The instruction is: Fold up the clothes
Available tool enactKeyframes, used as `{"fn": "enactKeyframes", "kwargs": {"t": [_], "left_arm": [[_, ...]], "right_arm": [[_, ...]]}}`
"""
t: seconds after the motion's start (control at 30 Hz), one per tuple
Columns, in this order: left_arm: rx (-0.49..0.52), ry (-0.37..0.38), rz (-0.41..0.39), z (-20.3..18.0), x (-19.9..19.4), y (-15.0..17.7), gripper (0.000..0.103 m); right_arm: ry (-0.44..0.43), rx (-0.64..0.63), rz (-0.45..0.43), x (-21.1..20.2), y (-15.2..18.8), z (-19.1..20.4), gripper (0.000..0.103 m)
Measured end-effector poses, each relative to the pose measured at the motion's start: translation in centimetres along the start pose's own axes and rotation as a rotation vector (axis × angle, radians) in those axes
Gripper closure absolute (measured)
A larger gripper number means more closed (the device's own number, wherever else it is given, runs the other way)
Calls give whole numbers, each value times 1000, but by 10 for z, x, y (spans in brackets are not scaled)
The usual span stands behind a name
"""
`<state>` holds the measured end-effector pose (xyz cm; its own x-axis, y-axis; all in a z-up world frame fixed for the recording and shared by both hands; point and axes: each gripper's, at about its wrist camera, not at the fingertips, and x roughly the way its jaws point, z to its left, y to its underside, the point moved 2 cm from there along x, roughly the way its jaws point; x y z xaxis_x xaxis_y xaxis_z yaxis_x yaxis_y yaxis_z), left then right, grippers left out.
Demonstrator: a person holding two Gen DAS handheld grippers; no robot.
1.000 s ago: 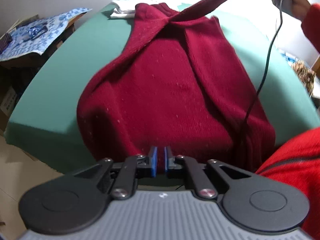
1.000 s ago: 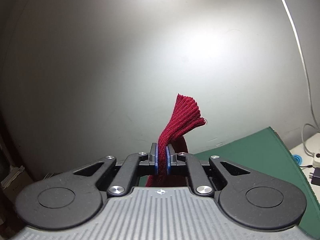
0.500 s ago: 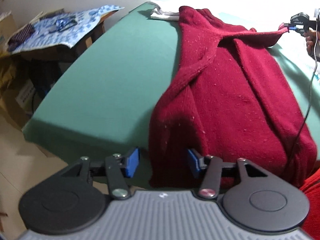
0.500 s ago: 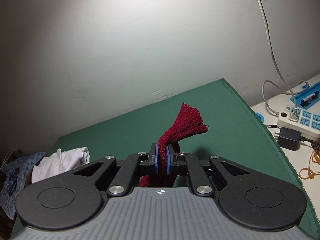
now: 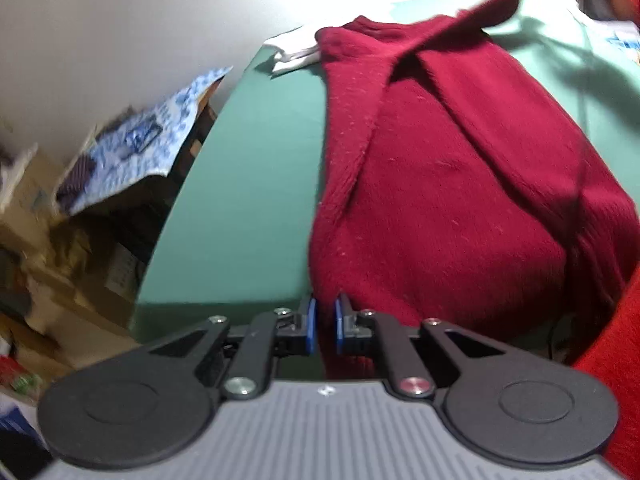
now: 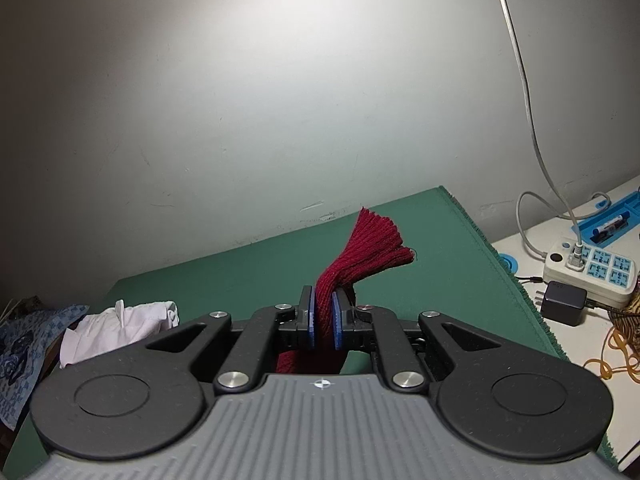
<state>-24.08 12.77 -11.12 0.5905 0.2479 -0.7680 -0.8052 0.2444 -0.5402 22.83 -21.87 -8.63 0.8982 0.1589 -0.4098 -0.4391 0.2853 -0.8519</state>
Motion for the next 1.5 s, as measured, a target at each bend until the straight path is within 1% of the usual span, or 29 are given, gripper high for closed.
{"fn": "enactKeyframes", "kwargs": {"t": [0.1, 0.17, 0.2, 0.3, 0.33, 0.4, 0.43, 0.47, 0.5, 0.57, 0.6, 0.7, 0.77, 0.83, 0.87, 0.93, 0.97, 1.03, 1.1, 1.13, 1.17, 1.23, 1.27, 1.3, 1.37, 1.43, 1.47, 1.5], "left_arm": [[8, 75, -3, -9, -8, 0, 92], [0, 137, 7, -17, -7, 1, 83], [-3, 170, 16, -21, -6, 3, 82], [12, 254, 85, -36, 4, 12, 77], [19, 268, 107, -40, 6, 17, 75], [25, 286, 147, -41, 8, 25, 76], [24, 293, 158, -39, 6, 26, 75], [18, 290, 152, -34, 3, 25, 75], [0, 281, 129, -26, -2, 22, 74], [-66, 267, 67, -10, -7, 10, 68], [-97, 268, 40, -5, -4, 3, 67], [-139, 312, -7, -5, 13, -20, 67], [-119, 356, 9, -18, 28, -28, 67], [-92, 385, 31, -31, 36, -26, 67], [-66, 386, 27, -38, 34, -24, 58], [-13, 389, 22, -49, 31, -21, 53], [6, 390, 21, -49, 29, -23, 56], [5, 379, -1, -40, 25, -31, 59], [-2, 363, -22, -30, 22, -39, 58], [-25, 341, -29, -22, 25, -44, 56], [-42, 335, -25, -18, 30, -48, 56], [-38, 381, 28, -20, 49, -50, 57], [-1, 390, 35, -27, 51, -51, 52], [35, 399, 42, -33, 54, -52, 51], [128, 407, 51, -41, 51, -60, 54], [177, 395, 2, -31, 37, -75, 52], [191, 384, -27, -22, 30, -83, 46], [191, 370, -51, -10, 26, -93, 43]], "right_arm": [[20, -3, -23, -2, 3, -2, 94], [45, -2, -18, 1, 7, -6, 93], [53, -1, -9, 4, 9, -7, 93], [74, 12, 36, 12, 14, -13, 91], [76, 14, 49, 15, 16, -15, 91], [77, 13, 52, 14, 18, -18, 91], [75, 9, 49, 12, 19, -19, 91], [72, 6, 46, 11, 19, -20, 91], [68, 2, 47, 11, 19, -21, 91], [59, -1, 41, 10, 16, -18, 91], [54, -2, 39, 10, 14, -17, 92], [40, -6, 30, 8, 9, -12, 93], [31, -9, 25, 7, 6, -9, 93], [22, -12, 20, 6, 2, -6, 93], [17, -14, 17, 5, 1, -5, 93], [8, -17, 11, 4, -3, -2, 93], [3, -18, 9, 3, -4, 0, 93], [-6, -21, 3, 2, -8, 3, 93], [-9, -10, -1, 2, -8, 4, 93], [-10, -2, 3, 4, -7, 4, 93], [-12, 5, 8, 6, -7, 4, 93], [-14, 21, 17, 9, -5, 5, 93], [-15, 28, 22, 11, -5, 5, 93], [-19, 37, 19, 11, -6, 6, 93], [-35, 48, 10, 13, -9, 8, 93], [-57, 55, 0, 14, -15, 11, 93], [-69, 60, -5, 15, -18, 13, 93], [-103, 86, -6, 16, -24, 18, 93]]}}
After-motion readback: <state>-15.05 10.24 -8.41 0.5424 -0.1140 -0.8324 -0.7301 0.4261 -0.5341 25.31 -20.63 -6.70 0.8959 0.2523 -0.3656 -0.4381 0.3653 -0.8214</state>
